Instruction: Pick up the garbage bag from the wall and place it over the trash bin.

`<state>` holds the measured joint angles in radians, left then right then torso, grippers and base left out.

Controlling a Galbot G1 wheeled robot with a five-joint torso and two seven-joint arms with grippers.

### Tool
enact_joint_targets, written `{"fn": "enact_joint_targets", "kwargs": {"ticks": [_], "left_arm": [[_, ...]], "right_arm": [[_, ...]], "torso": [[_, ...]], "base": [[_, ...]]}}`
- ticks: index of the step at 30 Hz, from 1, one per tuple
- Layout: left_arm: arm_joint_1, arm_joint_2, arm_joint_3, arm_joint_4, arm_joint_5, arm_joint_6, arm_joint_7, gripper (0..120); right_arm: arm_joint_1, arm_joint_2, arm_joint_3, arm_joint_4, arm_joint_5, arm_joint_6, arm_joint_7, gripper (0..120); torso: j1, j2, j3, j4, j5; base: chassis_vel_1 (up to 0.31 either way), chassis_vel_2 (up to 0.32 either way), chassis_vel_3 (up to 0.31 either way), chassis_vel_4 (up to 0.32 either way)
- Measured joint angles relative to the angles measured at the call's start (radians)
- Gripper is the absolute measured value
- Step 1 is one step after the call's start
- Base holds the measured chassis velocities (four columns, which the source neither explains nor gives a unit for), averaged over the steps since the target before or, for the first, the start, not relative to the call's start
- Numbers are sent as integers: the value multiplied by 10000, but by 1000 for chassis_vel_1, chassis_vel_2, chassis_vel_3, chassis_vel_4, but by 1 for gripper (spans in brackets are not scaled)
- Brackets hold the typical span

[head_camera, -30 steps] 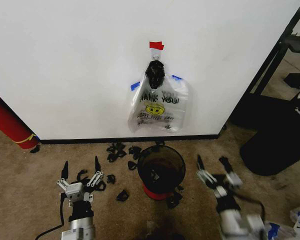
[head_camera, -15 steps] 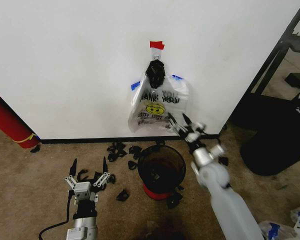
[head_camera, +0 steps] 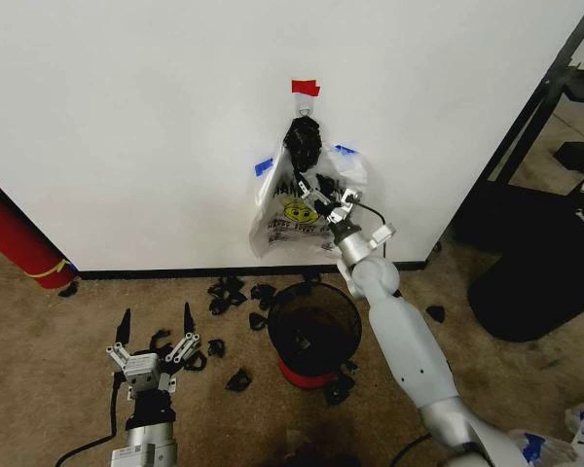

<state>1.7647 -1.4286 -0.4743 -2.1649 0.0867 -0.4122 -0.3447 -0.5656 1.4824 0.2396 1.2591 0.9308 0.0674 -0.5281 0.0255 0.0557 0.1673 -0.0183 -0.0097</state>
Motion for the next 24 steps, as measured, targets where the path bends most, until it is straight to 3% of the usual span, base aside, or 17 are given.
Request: {"fn": "enact_joint_targets", "kwargs": {"ticks": [7,24], "left_arm": [[22,88,83,126,-17,-81,4,100],[-47,198,136,-5,-102,-87,-44,100]], "right_arm": [[127,134,-56,-94,39,-53,3,90],[-58,303,1,137,-259,-70,290,27]], "torso": [[0,1,0,1,-1],[-2,1,-1,1,0]], "base": [[0,0,0,0],[0,0,0,0]]}}
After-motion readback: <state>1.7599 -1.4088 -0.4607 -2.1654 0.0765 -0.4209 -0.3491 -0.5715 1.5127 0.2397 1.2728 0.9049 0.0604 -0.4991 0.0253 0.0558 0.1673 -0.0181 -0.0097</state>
